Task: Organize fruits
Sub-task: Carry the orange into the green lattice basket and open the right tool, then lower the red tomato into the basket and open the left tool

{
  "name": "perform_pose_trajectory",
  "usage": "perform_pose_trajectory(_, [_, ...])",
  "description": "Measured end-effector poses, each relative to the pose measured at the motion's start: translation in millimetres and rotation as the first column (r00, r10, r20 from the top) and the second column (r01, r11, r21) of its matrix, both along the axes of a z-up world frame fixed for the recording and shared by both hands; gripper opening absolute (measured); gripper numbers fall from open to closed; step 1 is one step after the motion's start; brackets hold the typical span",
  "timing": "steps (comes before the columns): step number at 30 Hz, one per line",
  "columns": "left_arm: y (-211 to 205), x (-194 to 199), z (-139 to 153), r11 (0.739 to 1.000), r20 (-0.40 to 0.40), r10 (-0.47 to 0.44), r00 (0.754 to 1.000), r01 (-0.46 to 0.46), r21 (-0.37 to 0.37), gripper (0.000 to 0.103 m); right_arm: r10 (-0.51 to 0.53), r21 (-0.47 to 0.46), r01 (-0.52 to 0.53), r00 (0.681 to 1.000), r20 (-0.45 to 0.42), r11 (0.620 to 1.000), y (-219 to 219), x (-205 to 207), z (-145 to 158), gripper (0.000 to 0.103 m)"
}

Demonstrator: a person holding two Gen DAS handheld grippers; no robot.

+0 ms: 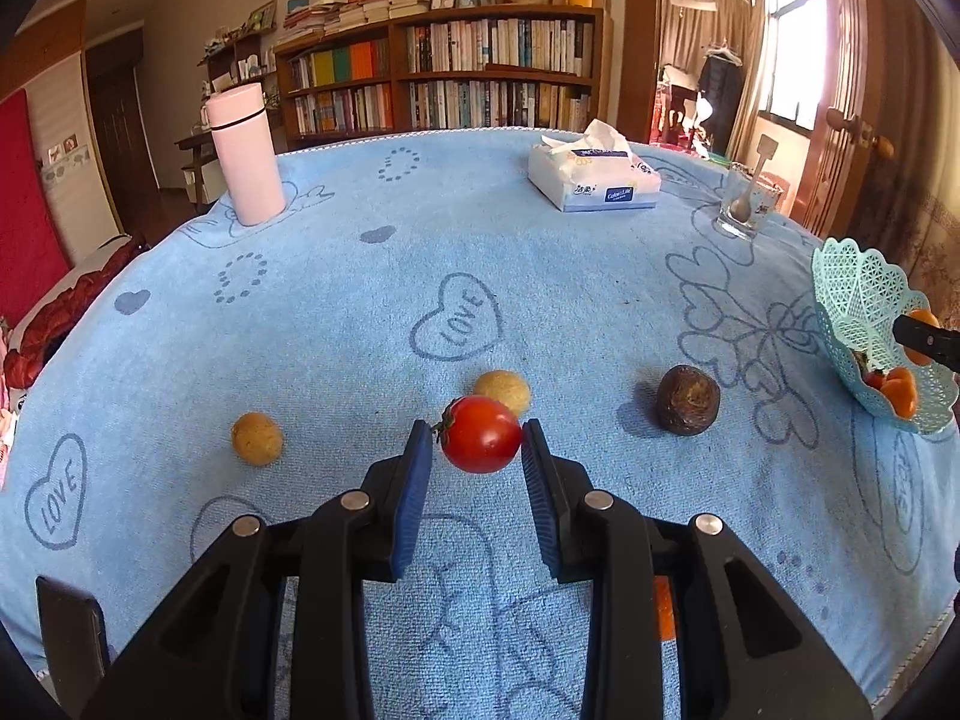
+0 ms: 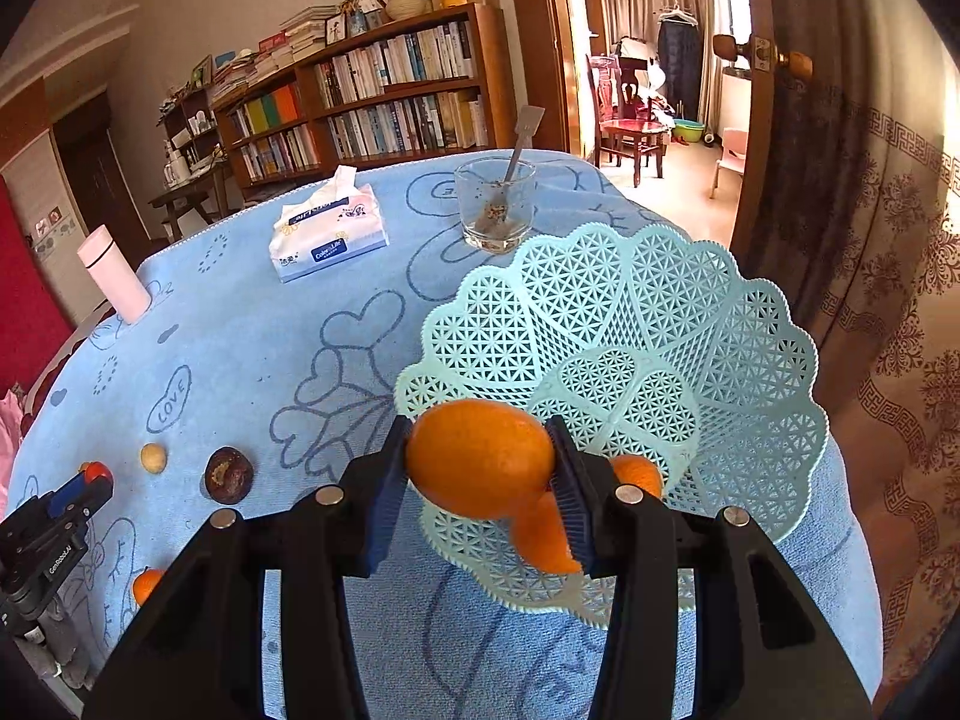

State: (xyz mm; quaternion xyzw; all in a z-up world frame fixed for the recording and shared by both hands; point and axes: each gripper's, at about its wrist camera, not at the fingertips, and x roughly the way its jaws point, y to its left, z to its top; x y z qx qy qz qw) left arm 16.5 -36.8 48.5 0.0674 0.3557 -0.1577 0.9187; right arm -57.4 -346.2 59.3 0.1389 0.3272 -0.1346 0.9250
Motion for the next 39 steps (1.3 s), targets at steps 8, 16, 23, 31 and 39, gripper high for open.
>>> perform_pose_trajectory(8, [-33,-8,6,0.998,0.014,-0.051,0.999,0.051,0.027,0.031,-0.078,0.025,0.078,0.997,0.001,0.997,-34,-12,-9,0.046])
perform_pose_trajectory(16, [-72,-16,10,0.992,0.021,-0.115,0.993,0.114,0.053,0.031,-0.15,0.049,0.149,0.989,0.014,0.988,-61,-29,-14,0.063])
perform_pose_trajectory(23, [-101,-22,13,0.984,0.029,-0.165,0.986,0.162,0.073,0.031,-0.17,-0.012,0.172,0.983,0.069,0.985,-64,-42,-3,0.063])
perform_pose_trajectory(31, [-136,-26,21,0.969,0.038,-0.237,0.971,0.234,0.077,0.031,-0.207,-0.002,0.209,0.971,0.122,0.978,-74,-56,5,0.063])
perform_pose_trajectory(39, [-183,-24,36,0.93,0.007,-0.368,0.93,0.368,-0.013,0.031,-0.238,0.028,0.237,0.959,0.155,0.971,-83,-69,10,0.063])
